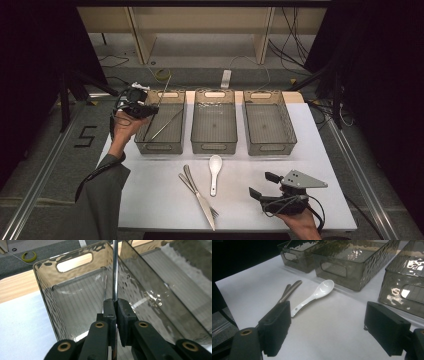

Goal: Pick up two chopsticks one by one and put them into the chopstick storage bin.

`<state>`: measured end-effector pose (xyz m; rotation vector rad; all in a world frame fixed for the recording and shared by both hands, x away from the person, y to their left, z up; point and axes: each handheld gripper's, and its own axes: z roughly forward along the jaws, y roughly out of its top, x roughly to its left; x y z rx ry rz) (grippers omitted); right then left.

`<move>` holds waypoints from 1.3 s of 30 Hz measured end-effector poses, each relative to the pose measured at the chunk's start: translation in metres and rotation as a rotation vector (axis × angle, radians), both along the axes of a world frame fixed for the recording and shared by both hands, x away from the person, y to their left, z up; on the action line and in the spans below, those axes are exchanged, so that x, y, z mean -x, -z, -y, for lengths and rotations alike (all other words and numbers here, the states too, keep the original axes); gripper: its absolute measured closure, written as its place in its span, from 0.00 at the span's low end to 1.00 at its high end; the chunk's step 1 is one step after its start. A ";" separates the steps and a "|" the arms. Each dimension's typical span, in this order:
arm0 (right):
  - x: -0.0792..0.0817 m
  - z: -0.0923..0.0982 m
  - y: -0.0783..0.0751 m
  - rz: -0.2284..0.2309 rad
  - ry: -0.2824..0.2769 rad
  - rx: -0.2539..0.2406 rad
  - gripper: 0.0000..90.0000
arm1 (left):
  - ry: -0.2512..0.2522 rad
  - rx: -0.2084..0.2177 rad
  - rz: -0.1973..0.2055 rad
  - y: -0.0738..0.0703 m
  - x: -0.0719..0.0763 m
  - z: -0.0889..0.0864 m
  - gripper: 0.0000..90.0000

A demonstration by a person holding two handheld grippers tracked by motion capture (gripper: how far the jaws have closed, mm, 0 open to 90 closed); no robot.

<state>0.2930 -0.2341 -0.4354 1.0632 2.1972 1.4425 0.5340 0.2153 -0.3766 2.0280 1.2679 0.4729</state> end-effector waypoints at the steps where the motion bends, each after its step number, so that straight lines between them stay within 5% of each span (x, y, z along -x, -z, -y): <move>1: 0.000 0.000 0.000 0.000 -0.001 0.000 0.25 | -0.003 0.002 -0.003 0.001 0.000 0.000 0.95; 39: 0.000 0.000 0.000 0.000 -0.002 -0.001 0.25 | -0.044 -0.013 -0.057 0.030 -0.001 0.000 0.91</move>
